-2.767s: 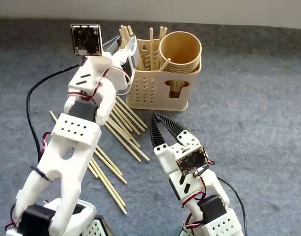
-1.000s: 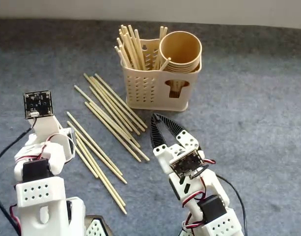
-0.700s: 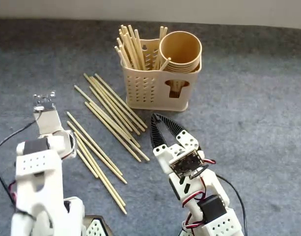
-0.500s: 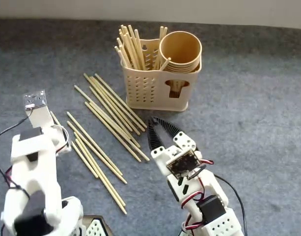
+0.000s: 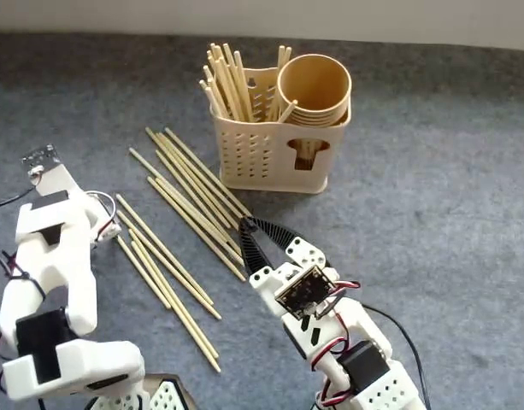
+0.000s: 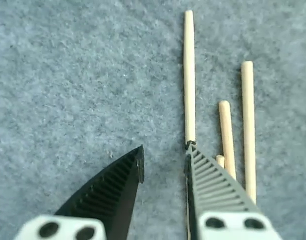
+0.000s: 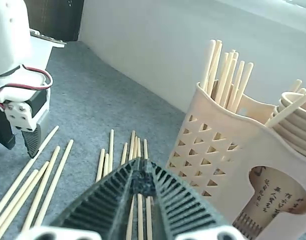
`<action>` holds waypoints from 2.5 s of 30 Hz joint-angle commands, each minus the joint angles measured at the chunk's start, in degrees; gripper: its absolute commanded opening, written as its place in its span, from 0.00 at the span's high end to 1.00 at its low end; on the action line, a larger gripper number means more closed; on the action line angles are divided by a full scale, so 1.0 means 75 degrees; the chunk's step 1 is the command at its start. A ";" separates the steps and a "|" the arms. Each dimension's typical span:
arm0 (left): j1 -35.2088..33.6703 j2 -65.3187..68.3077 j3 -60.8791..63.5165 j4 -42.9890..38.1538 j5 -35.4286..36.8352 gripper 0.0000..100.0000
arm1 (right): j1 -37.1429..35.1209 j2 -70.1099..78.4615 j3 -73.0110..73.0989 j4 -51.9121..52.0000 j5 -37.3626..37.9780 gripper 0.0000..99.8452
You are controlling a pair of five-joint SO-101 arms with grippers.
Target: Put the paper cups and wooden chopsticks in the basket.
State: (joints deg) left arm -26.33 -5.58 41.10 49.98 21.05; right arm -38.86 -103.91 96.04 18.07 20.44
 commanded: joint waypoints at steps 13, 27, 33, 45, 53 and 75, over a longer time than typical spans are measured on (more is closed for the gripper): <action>-0.0064 0.1893 -0.2034 0.0621 0.0281 0.86 | -0.0088 -0.0100 0.0779 0.0029 0.0094 0.99; 0.0240 0.0369 -0.1213 0.0703 0.0293 0.86 | -0.0088 -0.0100 0.0779 0.0029 0.0094 0.99; 0.0744 0.0369 -0.0358 -0.1008 0.0293 0.86 | -0.0088 -0.0100 0.0779 0.0029 0.0094 0.99; 0.0651 0.0393 -0.0170 -0.1301 0.0293 0.86 | -0.0076 -0.0100 0.0779 0.0029 0.0094 0.99; 0.0651 0.1061 -0.0733 -0.1149 0.0281 0.99 | -0.0076 -0.0100 0.0779 0.0029 0.0094 0.99; 0.0428 -0.0592 -0.0604 -0.0387 0.0270 1.00 | -0.0041 -0.0100 0.0779 0.0029 0.0094 0.99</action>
State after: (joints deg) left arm -21.58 -1.19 36.79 45.58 22.90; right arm -38.86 -103.91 96.04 18.07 20.44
